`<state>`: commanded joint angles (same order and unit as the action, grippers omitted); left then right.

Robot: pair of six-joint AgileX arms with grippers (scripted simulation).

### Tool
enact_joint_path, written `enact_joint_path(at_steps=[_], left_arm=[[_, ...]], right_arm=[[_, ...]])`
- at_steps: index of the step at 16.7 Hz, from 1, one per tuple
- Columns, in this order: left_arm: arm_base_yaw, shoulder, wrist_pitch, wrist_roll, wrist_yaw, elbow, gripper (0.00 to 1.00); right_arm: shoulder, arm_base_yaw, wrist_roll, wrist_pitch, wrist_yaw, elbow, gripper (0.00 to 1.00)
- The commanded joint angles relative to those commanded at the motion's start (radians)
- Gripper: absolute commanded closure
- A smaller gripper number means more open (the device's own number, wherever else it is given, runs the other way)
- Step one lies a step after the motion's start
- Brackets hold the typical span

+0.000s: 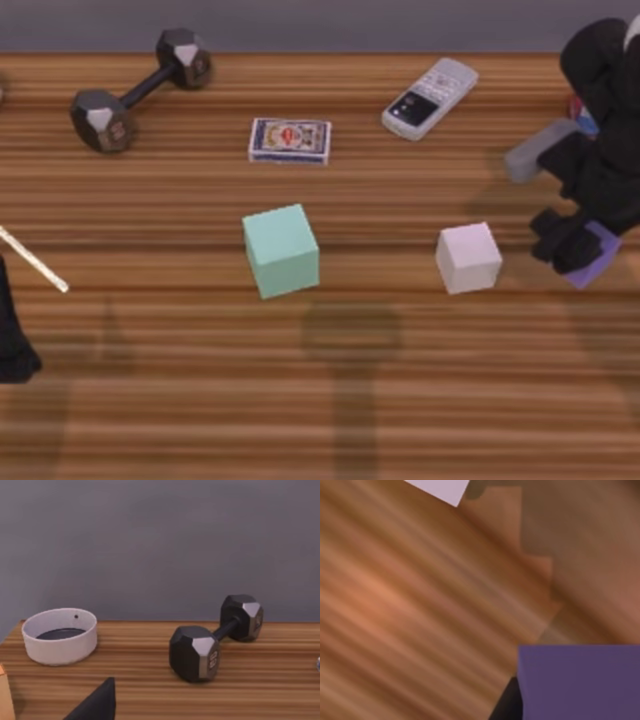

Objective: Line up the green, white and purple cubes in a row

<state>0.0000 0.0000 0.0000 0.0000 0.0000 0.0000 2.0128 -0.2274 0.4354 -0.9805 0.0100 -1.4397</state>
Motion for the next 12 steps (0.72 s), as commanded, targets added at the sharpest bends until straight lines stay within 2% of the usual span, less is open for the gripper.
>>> enact_joint_path(at_steps=[5, 12], left_arm=[[0.0, 0.0, 0.0, 0.0, 0.0, 0.0, 0.0], [0.0, 0.0, 0.0, 0.0, 0.0, 0.0, 0.0]], right_arm=[[0.002, -0.105, -0.255, -0.022, -0.005, -0.014, 1.0], [-0.02, -0.307, -0.831, -0.058, -0.016, -0.007, 1.0]])
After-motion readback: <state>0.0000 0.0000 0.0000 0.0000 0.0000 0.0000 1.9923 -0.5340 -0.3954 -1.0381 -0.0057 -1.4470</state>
